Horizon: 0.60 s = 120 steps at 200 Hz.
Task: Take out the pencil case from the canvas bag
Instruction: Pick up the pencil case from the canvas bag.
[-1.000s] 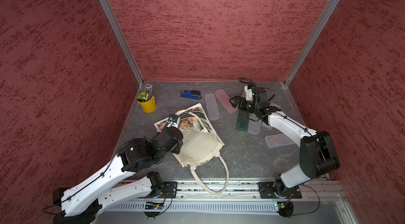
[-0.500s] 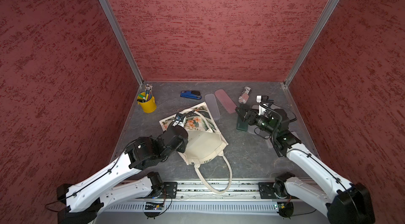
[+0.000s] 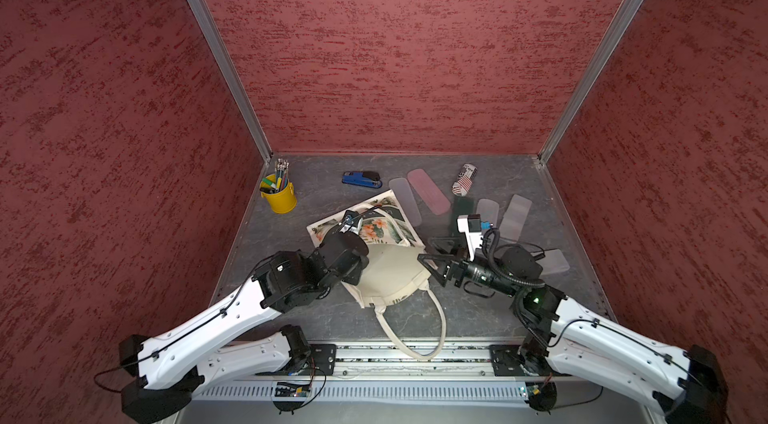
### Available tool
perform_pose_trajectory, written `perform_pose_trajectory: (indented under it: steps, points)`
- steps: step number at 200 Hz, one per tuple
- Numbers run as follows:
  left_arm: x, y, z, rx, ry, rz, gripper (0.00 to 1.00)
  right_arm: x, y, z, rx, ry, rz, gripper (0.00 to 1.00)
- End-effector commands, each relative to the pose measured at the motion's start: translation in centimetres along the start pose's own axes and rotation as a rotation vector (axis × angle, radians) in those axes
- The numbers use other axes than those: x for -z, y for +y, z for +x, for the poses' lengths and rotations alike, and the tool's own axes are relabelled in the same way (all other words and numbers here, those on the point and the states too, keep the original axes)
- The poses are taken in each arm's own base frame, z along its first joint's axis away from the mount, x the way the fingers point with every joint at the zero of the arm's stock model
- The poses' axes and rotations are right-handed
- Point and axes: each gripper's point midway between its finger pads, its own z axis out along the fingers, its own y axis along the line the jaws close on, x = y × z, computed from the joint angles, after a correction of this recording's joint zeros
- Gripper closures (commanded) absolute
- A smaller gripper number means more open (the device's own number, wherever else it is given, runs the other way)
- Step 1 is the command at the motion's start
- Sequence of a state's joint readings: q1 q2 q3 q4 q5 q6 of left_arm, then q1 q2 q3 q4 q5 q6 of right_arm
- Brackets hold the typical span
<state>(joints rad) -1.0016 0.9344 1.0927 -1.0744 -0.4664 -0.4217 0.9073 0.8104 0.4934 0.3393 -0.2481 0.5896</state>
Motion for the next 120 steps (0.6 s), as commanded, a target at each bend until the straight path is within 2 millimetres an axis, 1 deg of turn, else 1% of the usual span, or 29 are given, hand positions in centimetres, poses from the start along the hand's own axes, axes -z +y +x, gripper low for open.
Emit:
perform_pose_trajectory:
  steps: [1, 23, 45, 67, 97, 120]
  points:
    - [1.3, -1.5, -2.0, 0.040, -0.070, 0.086, 1.00, -0.2, 0.3, -0.2, 0.063, -0.011, 0.065, 0.01]
    - [1.5, -1.4, -2.2, 0.047, -0.084, 0.092, 1.00, -0.6, -0.2, 1.6, 0.093, 0.049, 0.096, 0.01]
    - [1.6, -1.4, -2.3, 0.045, -0.084, 0.092, 1.00, -1.4, -1.7, 3.8, 0.136, 0.137, 0.210, 0.01]
    - [1.5, -1.5, -2.1, 0.050, -0.076, 0.089, 1.00, -2.3, -2.3, 5.4, 0.172, 0.201, 0.272, 0.01]
    - [1.3, -1.6, -2.0, 0.052, -0.070, 0.088, 1.00, -3.7, -2.1, 7.3, 0.232, 0.267, 0.299, 0.01]
    - [1.3, -1.5, -1.9, 0.048, -0.065, 0.084, 1.00, -4.3, -1.0, 8.9, 0.263, 0.298, 0.258, 0.01]
